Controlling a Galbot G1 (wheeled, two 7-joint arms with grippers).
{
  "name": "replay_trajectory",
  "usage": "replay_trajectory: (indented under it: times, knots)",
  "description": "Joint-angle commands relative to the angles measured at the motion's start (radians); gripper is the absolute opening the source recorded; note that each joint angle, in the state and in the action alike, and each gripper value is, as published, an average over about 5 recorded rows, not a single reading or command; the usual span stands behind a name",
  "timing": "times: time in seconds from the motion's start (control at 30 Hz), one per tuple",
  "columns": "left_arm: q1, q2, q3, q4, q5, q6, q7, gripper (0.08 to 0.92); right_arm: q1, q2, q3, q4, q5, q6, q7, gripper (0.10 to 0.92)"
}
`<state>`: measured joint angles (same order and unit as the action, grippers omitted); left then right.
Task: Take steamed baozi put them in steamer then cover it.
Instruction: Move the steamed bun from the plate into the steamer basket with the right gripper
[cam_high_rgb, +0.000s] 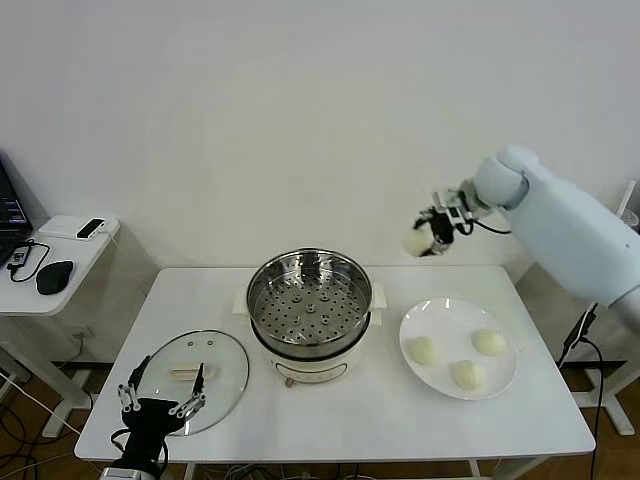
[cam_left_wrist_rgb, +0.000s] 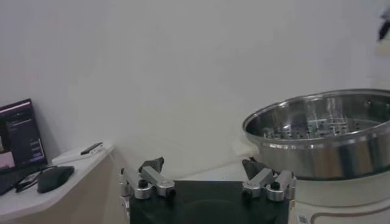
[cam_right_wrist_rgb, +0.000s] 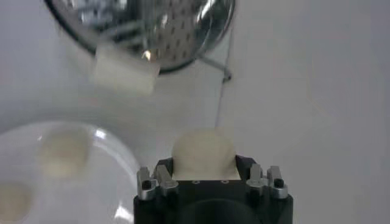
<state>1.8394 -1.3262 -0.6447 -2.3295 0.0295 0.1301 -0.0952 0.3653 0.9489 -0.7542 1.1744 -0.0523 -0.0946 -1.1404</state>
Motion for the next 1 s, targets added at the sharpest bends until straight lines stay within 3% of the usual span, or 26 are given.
replay_trajectory:
  times: [0.03, 0.2, 0.43, 0.73, 1.0]
  knots:
    - [0.006, 0.002, -0.016, -0.006, -0.008, 0.000, 0.000, 0.823, 0.163, 0.138, -0.239, 0.060, 0.181, 0.038, 0.096, 0.636]
    - [0.005, -0.003, -0.026, -0.014, -0.011, 0.000, 0.000, 0.823, 0.174, 0.236, -0.335, 0.033, 0.165, 0.136, 0.140, 0.636]
    - [0.014, -0.014, -0.052, -0.032, -0.025, 0.000, -0.002, 0.823, 0.120, 0.344, -0.409, -0.056, -0.020, 0.266, 0.161, 0.636]
    - [0.017, -0.019, -0.071, -0.029, -0.033, -0.002, -0.005, 0.823, 0.031, 0.377, -0.391, -0.154, -0.308, 0.439, 0.232, 0.636]
    - [0.006, -0.020, -0.068, -0.027, -0.032, 0.002, -0.004, 0.823, -0.017, 0.387, -0.361, -0.209, -0.388, 0.510, 0.275, 0.636]
